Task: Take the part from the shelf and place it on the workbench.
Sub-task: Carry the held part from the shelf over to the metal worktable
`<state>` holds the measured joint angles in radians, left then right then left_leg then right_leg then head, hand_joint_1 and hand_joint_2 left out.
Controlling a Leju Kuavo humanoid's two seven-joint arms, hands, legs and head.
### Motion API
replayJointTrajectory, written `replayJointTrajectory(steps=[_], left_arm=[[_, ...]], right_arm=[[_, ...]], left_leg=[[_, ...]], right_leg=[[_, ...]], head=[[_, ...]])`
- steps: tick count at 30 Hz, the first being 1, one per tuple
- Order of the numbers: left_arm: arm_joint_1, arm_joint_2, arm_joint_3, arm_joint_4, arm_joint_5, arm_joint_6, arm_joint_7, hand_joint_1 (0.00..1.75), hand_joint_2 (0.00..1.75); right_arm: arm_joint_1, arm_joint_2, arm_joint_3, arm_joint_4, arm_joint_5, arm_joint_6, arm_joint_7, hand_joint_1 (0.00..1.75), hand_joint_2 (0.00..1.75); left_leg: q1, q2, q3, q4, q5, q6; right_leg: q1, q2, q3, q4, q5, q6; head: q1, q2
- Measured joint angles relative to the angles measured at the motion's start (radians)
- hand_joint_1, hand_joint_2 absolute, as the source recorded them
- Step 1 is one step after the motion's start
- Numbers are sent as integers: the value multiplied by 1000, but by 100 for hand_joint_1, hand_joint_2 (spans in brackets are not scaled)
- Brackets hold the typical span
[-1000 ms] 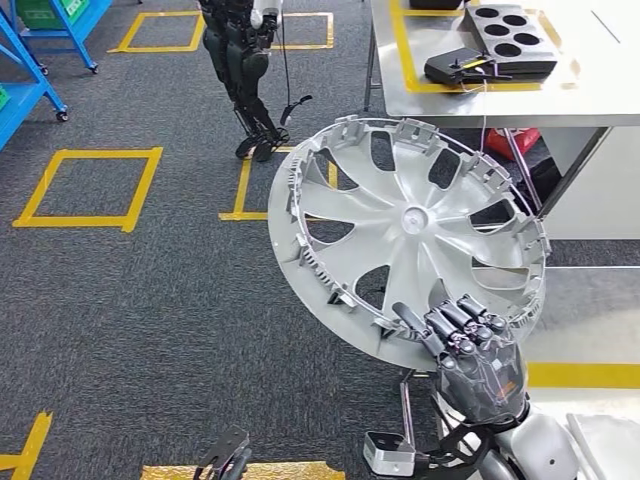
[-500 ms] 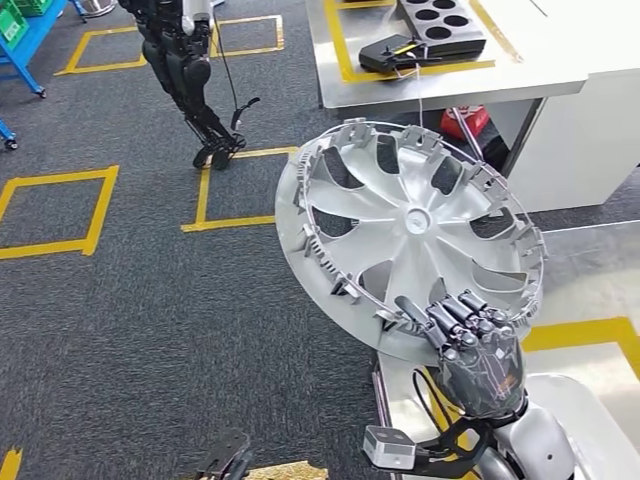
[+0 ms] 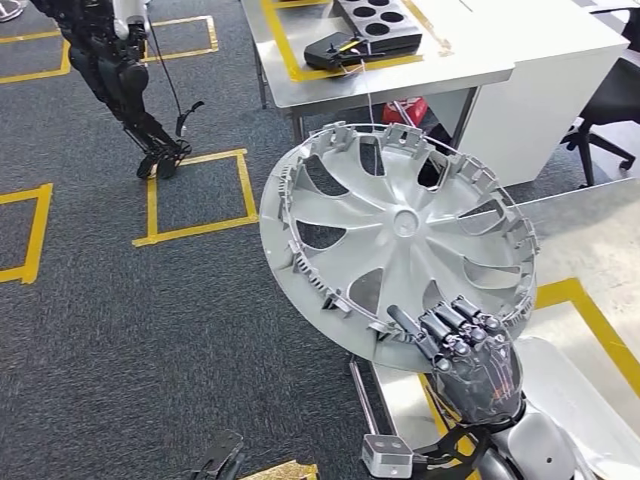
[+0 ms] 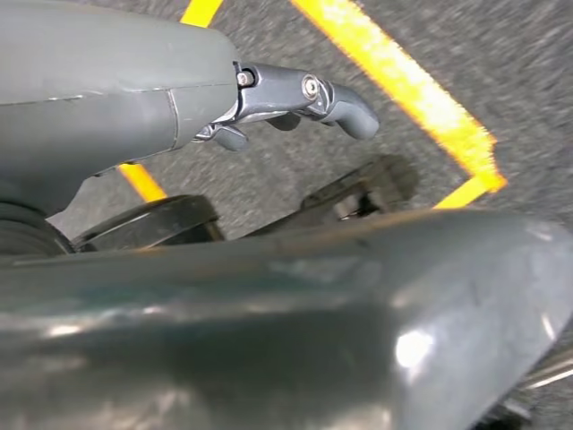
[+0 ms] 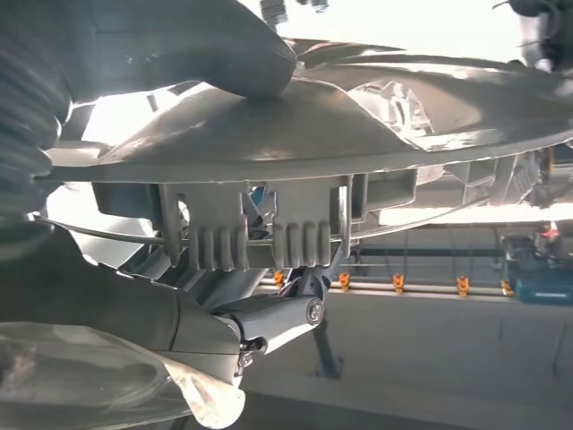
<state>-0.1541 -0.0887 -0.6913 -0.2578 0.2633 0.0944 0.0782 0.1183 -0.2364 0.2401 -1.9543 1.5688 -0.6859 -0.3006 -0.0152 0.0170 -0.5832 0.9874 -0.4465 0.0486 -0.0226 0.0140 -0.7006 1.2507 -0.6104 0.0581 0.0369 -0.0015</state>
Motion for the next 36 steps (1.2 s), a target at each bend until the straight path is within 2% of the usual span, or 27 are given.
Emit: replayJointTrajectory(steps=[1,2,3,5,6,7,9,10,12,14,15,16,17,18,19,20,21,23,25,27,29,30,31,32,33,34,36], left_arm=[[8,2,9,1,15,6,4,0,0],[15,4,20,2,31,11,5,0,0],[23,6,31,2,45,14,6,0,0],[35,11,53,4,69,15,6,0,0],[40,13,64,5,79,13,7,0,0],[45,15,74,7,87,11,7,0,0],[52,18,89,9,95,7,8,0,0],[54,19,94,9,96,7,8,0,0],[58,22,104,10,97,6,9,0,0],[64,25,110,13,97,3,11,0,0],[67,26,111,15,97,-1,13,0,0],[70,27,111,16,97,-4,14,0,0],[73,27,111,17,97,-7,14,0,0],[74,28,111,17,97,-9,14,0,0],[74,29,111,17,97,-10,14,0,0],[74,30,111,17,97,-10,14,0,0],[74,31,112,18,97,-10,14,0,0],[73,32,112,19,97,-10,14,0,0],[72,33,112,19,97,-11,15,0,0],[71,33,112,19,97,-12,15,0,0],[73,32,112,19,96,-15,15,0,0],[74,33,112,20,96,-16,15,0,0],[74,33,112,20,95,-18,16,0,0],[74,33,112,20,95,-19,16,0,0],[74,32,112,20,94,-21,16,0,0],[73,32,112,20,93,-23,17,0,0],[71,31,112,20,93,-26,17,0,0]], right_arm=[[7,1,-6,-1,0,0,-4,175,175],[14,1,-12,-2,0,0,-7,175,175],[21,1,-19,-4,0,0,-9,175,175],[30,1,-29,-11,0,0,-13,175,175],[33,1,-33,-15,0,0,-15,175,175],[35,1,-36,-20,0,0,-16,175,175],[42,1,-41,-28,0,0,-17,175,175],[45,2,-43,-32,-1,0,-17,175,175],[47,4,-46,-38,0,0,-18,175,175],[49,9,-49,-43,1,0,-20,175,175],[51,12,-50,-46,1,0,-22,175,175],[54,14,-51,-49,1,0,-24,175,175],[57,17,-53,-54,1,0,-25,175,175],[59,19,-54,-58,1,0,-27,175,175],[59,21,-55,-62,1,0,-28,175,175],[59,22,-56,-65,1,0,-29,175,175],[59,23,-56,-68,1,0,-30,175,175],[60,25,-57,-73,2,0,-30,175,175],[64,25,-58,-76,1,0,-31,175,175],[65,26,-58,-78,1,0,-33,175,175],[65,27,-58,-80,1,0,-36,175,175],[65,27,-58,-80,1,0,-37,175,175],[66,27,-59,-80,1,0,-38,175,175],[68,28,-60,-81,1,0,-39,175,175],[70,28,-61,-82,1,0,-39,175,175],[71,29,-63,-83,1,0,-40,175,175],[72,31,-65,-88,1,0,-42,175,175]], left_leg=[[-1,13,0,1,-1,0],[-1,25,0,2,-2,0],[-1,36,0,3,-3,-2],[-4,55,0,9,-7,-7],[-5,63,0,12,-9,-12],[-7,71,1,15,-9,-16],[-6,88,3,16,-9,-24],[-4,84,3,20,-14,-30],[2,45,-15,73,-57,-44],[11,2,-61,198,-131,-54],[14,-4,-84,261,-158,-56],[16,-6,-96,297,-168,-58],[19,-7,-91,296,-157,-59],[22,-11,-67,254,-129,-59],[26,-23,-32,186,-94,-59],[29,-47,3,116,-68,-59],[31,-67,28,62,-53,-58],[30,-88,41,23,-51,-54],[28,-68,38,17,-44,-41],[28,-44,35,9,-35,-25],[22,-19,30,6,-31,-16],[19,-5,27,6,-29,-14],[16,8,26,6,-29,-12],[13,21,24,7,-28,-12],[11,33,24,7,-28,-11],[9,44,25,7,-28,-11],[2,64,25,10,-29,-14]], right_leg=[[0,-5,-8,22,-1,3],[0,-9,3,6,16,4],[0,-17,35,-49,46,4],[4,-60,112,-189,95,-3],[7,-76,138,-234,106,-9],[10,-85,148,-253,109,-16],[12,-68,145,-254,115,-29],[11,-58,144,-256,120,-35],[5,-37,143,-260,130,-47],[2,-16,139,-260,137,-54],[2,-3,137,-260,139,-55],[2,10,135,-259,141,-54],[1,23,133,-258,143,-53],[0,37,132,-257,144,-50],[-2,50,131,-255,146,-48],[-2,62,128,-253,147,-44],[-3,73,124,-251,149,-38],[-5,93,112,-250,156,-22],[-10,103,97,-252,162,-7],[-8,62,71,-213,133,-1],[-4,10,23,-95,61,-1],[-4,0,-3,-27,28,-1],[-3,-4,-18,19,11,-1],[-3,-7,-15,30,12,-1],[-2,-12,10,-1,31,-3],[1,-24,52,-66,60,-7],[10,-75,133,-204,98,-19]], head=[[0,0],[0,0],[0,0],[0,0],[-1,0],[-1,0],[-1,0],[-1,0],[-3,0],[-5,0],[-5,0],[-5,0],[-4,0],[-5,0],[-5,0],[-5,0],[-5,0],[-6,0],[-6,0],[-2,0],[3,0],[4,0],[4,0],[4,0],[4,0],[4,0],[4,0]])
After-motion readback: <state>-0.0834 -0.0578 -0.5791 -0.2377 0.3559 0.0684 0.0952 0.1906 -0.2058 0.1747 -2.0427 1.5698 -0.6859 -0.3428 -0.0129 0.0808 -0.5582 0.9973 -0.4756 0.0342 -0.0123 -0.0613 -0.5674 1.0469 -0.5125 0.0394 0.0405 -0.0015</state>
